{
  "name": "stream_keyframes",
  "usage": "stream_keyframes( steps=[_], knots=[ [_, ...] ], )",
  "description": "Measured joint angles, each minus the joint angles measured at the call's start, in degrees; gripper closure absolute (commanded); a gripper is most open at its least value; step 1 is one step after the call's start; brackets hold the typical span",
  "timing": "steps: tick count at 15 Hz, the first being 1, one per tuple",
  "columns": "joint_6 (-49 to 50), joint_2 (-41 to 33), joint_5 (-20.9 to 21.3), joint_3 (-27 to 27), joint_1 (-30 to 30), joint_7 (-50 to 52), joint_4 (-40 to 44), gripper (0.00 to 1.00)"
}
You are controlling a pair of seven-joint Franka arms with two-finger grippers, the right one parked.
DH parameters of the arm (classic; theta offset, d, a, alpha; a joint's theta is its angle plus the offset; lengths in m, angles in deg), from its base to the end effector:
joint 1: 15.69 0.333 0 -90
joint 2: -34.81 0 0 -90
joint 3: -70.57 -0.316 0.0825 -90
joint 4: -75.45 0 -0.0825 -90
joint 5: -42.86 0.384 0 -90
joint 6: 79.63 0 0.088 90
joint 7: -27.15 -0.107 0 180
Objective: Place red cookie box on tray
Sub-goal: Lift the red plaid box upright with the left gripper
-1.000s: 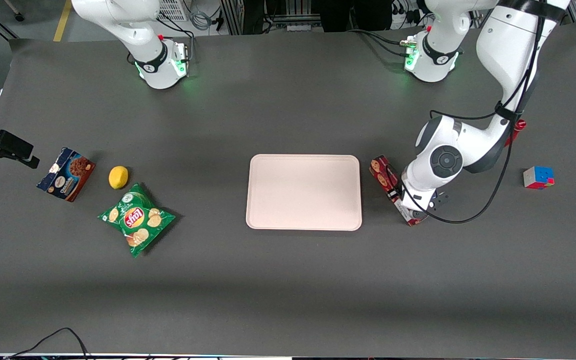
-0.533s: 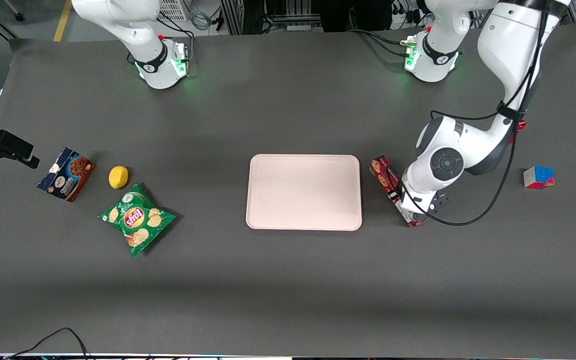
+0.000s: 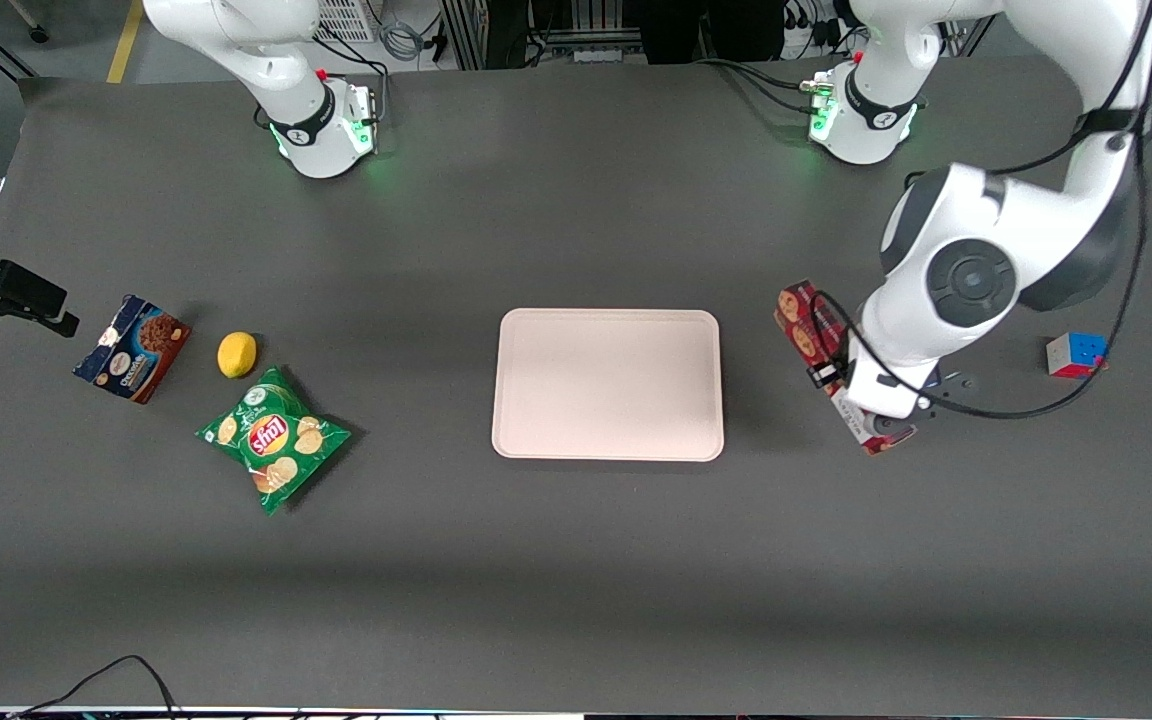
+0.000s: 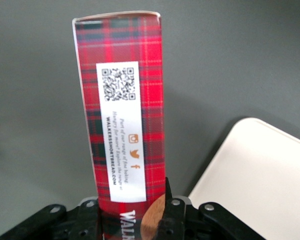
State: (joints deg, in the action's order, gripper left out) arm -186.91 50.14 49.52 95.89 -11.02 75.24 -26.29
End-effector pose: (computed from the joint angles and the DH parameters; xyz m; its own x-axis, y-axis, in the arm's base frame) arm 0.5793 -0.1907 0.4083 0.8971 0.4301 -0.1016 0.4209 -0.9015 -0.1005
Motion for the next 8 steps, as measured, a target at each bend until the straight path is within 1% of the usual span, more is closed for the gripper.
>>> stream_keyframes(
  steps=[2, 4, 6, 8],
  knots=[
    [7.12, -0.44, -1.81, 0.04, -0.01, -1.28, 5.26, 0.88],
    [11.87, -0.46, -3.38, -0.02, 0.02, -3.59, 9.39, 0.88],
    [13.21, -0.44, -3.77, -0.14, 0.11, -5.66, 10.91, 0.88],
    [13.24, -0.36, -4.02, -0.17, 0.12, -10.26, 10.95, 0.88]
  ],
)
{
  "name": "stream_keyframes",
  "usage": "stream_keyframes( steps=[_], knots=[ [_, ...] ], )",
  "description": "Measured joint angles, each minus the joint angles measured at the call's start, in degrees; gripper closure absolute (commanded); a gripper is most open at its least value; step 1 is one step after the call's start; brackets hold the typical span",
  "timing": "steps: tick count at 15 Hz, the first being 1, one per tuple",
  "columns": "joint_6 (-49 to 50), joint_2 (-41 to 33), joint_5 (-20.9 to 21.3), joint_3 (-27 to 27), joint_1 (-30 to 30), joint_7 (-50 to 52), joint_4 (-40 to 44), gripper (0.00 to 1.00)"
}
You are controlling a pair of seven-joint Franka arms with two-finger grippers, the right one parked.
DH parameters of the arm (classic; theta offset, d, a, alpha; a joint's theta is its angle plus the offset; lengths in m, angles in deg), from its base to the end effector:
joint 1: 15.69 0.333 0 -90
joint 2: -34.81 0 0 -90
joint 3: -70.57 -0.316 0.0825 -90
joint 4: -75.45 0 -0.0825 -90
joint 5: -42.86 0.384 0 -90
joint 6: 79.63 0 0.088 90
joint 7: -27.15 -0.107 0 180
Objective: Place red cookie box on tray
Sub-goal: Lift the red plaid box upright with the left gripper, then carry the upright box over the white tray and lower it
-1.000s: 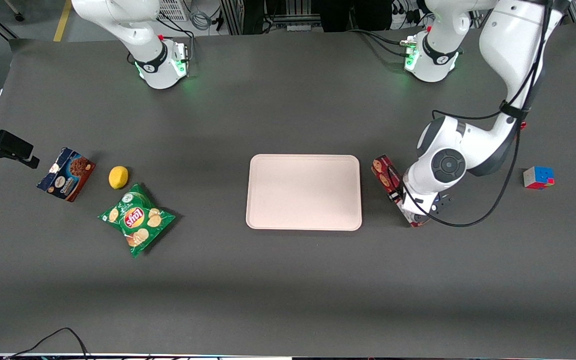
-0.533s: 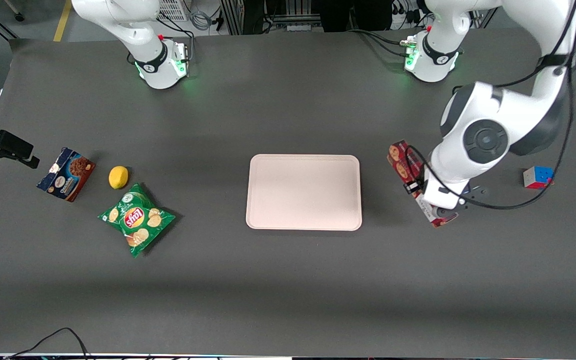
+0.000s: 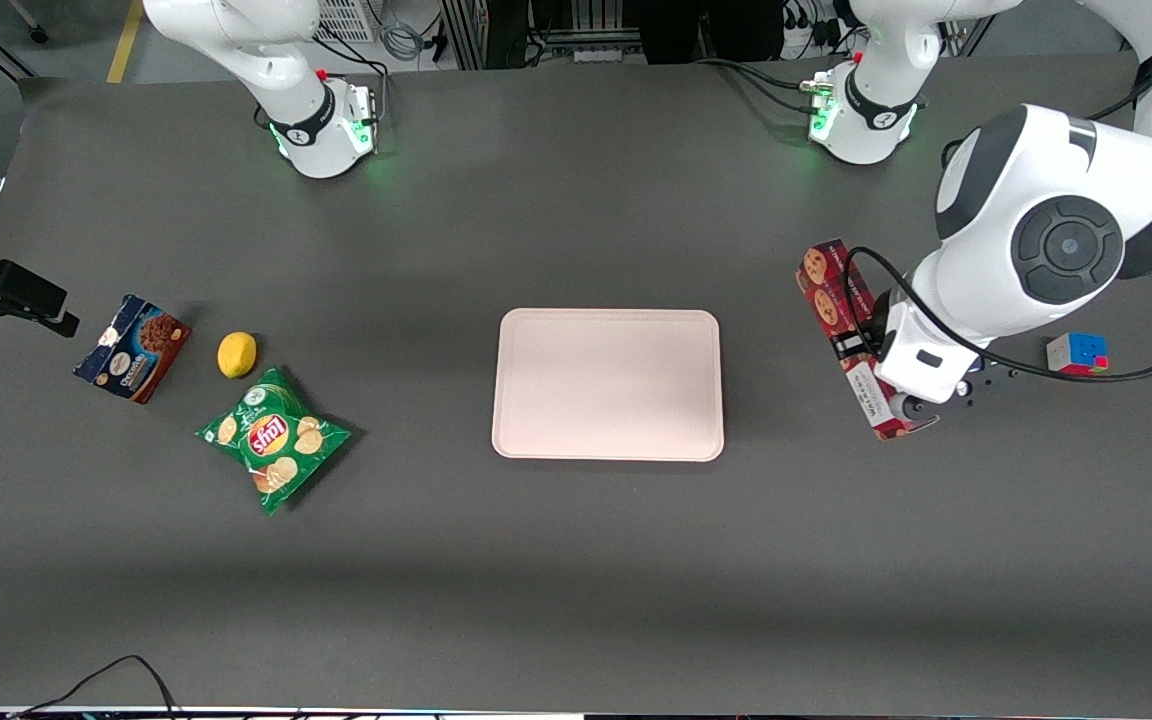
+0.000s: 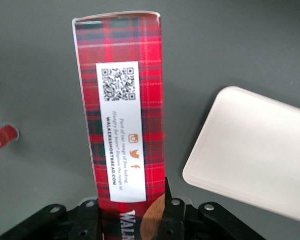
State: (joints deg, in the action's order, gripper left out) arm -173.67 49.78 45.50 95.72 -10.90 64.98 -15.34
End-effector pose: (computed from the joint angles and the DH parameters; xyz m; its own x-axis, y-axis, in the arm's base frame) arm 0.5858 -0.1862 0.4828 0.9378 0.2963 -0.1810 0.2906 -0.9551 -0.0578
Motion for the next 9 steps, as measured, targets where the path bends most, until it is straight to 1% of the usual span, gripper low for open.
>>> stream_keyframes(
  steps=[2, 4, 9],
  knots=[
    [0.0, 0.1, -0.89, 0.16, -0.04, -5.17, 0.0, 0.88],
    [-0.05, 0.15, -1.46, 2.05, -0.09, -7.5, 0.0, 0.88],
    [-2.76, 1.29, -1.41, 11.64, -0.72, -7.65, -0.2, 0.88]
  ],
)
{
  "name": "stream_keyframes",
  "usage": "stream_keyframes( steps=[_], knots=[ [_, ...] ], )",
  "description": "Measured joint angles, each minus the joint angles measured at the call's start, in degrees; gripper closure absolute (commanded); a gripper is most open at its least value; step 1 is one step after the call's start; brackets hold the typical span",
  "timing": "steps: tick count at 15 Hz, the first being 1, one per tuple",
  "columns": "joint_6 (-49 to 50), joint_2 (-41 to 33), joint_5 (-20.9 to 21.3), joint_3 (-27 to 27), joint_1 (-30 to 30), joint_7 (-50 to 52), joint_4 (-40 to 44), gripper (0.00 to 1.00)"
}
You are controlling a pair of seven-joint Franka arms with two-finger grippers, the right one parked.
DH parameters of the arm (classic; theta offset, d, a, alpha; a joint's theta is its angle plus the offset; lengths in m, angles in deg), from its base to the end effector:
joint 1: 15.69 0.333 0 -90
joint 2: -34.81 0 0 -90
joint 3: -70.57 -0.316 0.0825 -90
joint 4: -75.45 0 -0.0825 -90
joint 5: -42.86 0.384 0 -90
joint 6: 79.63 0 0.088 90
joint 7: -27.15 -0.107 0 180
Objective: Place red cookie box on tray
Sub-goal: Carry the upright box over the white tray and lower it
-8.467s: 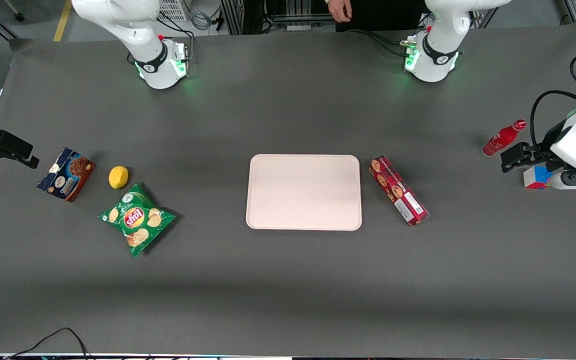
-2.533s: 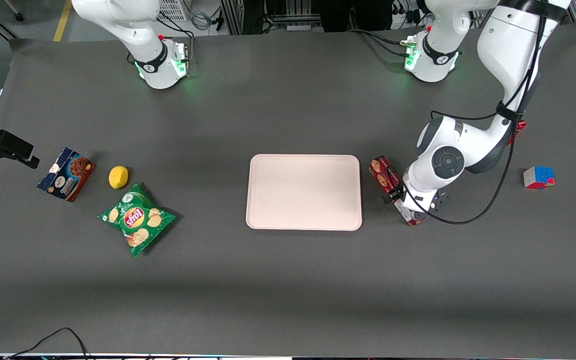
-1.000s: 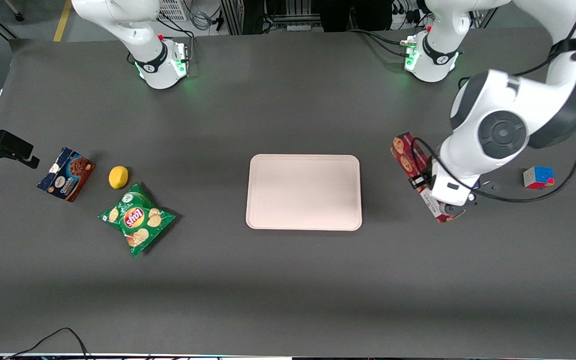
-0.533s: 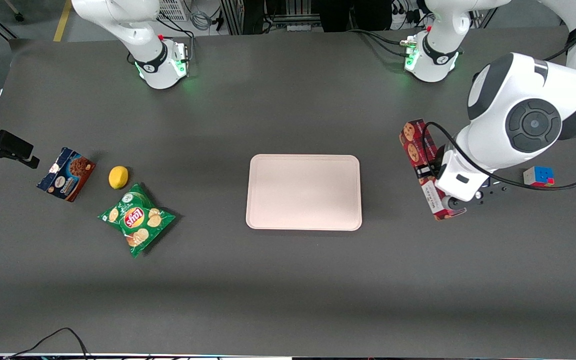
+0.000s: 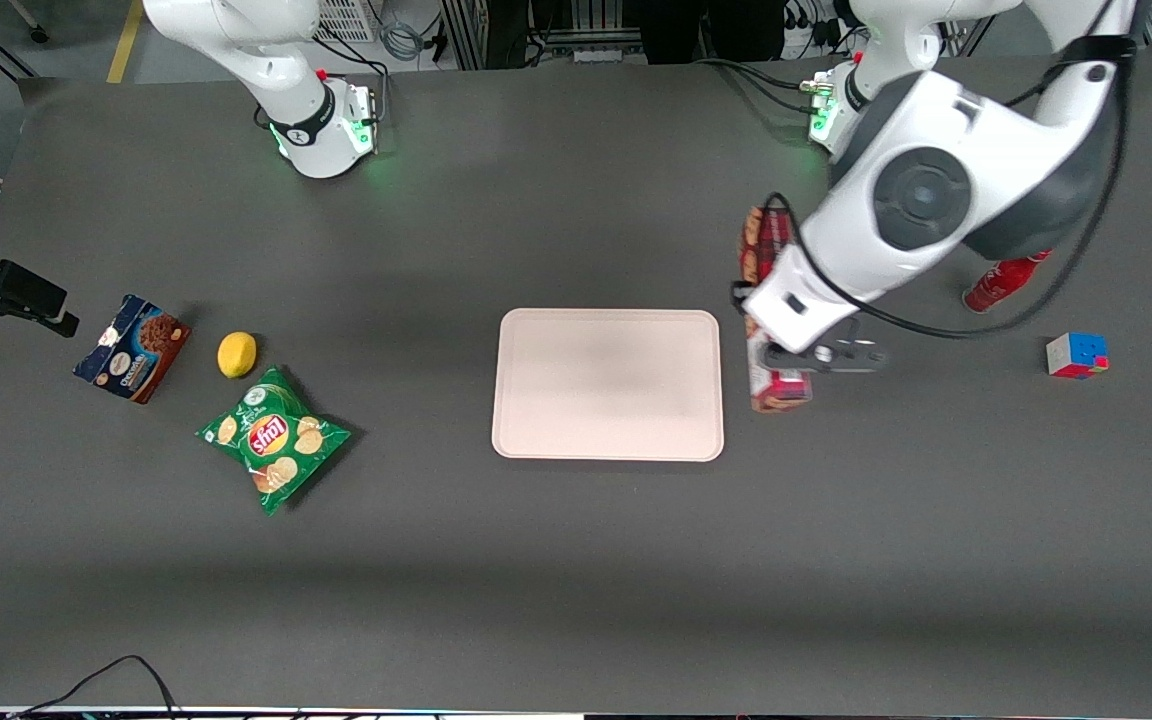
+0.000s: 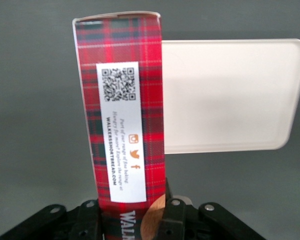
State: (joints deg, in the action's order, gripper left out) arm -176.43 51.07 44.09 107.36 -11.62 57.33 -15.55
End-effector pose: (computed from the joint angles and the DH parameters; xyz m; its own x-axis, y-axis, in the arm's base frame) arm 0.5415 -0.2998 0.4882 0.9822 -0.0448 -0.1826 -0.0336 -0.9974 0.0640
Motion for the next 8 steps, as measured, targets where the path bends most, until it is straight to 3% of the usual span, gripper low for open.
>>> stream_keyframes(
  steps=[5, 8],
  knots=[
    [-6.34, 2.73, 1.05, 3.58, -1.2, 0.2, -1.64, 0.86],
    [-15.89, 3.55, 3.55, 4.58, -1.85, 3.56, -8.82, 0.87]
  ],
)
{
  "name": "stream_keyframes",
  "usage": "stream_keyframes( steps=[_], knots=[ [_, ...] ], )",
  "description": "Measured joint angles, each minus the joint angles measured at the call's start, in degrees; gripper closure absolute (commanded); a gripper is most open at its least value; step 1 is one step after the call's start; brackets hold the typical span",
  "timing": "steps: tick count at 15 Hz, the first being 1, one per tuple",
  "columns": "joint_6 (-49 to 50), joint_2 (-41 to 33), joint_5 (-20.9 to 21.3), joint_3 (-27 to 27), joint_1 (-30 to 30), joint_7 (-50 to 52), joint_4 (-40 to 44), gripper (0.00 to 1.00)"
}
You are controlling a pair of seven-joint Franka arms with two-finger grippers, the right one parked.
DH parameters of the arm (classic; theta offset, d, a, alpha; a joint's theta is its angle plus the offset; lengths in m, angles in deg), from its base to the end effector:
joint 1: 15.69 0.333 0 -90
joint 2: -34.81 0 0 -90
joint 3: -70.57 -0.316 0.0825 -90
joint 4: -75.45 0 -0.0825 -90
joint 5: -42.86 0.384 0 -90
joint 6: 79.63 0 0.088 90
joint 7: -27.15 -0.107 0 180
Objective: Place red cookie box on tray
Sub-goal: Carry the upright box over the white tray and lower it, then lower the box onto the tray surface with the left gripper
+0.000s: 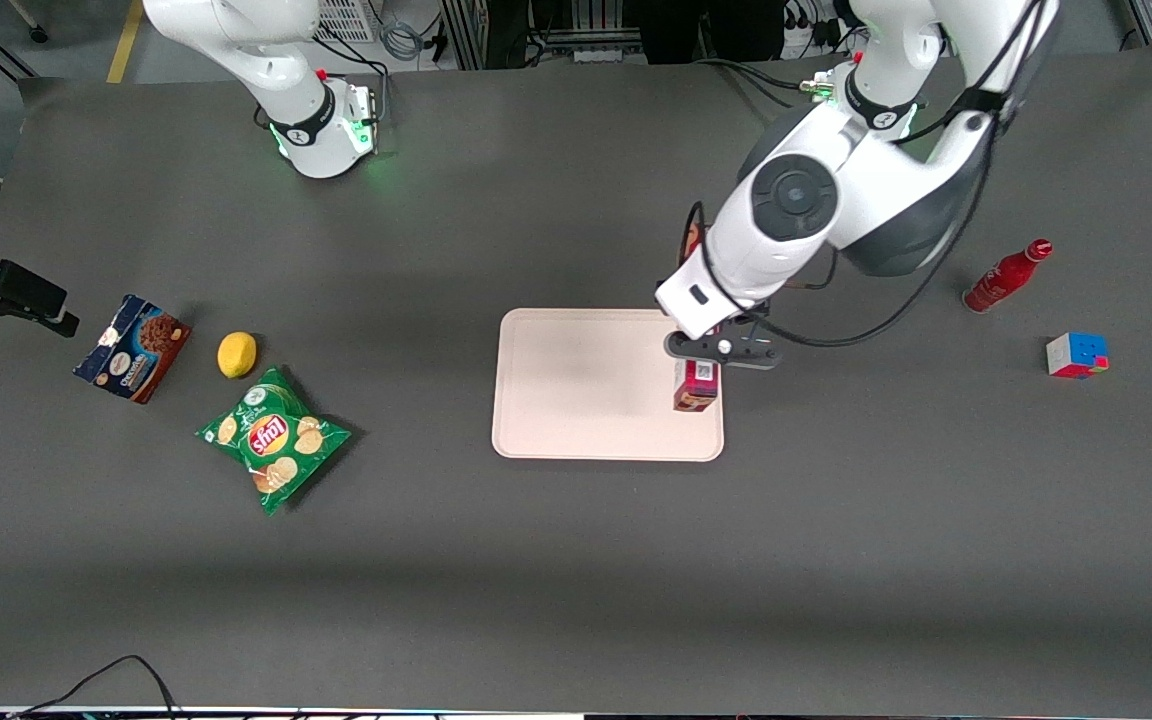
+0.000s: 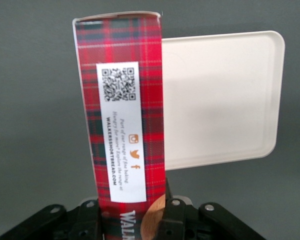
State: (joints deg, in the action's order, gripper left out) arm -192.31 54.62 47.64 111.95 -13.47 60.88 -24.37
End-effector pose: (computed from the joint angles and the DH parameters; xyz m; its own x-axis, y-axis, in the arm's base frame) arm 0.5143 -0.3627 0.4158 0.9881 -0.1077 -0.1101 -0.0960 -0.9897 0.1064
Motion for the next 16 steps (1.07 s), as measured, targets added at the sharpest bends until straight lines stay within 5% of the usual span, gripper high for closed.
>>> stream_keyframes(
  steps=[4, 16],
  knots=[
    [-7.55, 3.84, 6.38, 0.13, -0.5, 6.73, -5.68, 0.87],
    [-16.93, 16.0, 19.64, -0.35, -0.38, 15.81, -5.61, 0.87]
  ],
)
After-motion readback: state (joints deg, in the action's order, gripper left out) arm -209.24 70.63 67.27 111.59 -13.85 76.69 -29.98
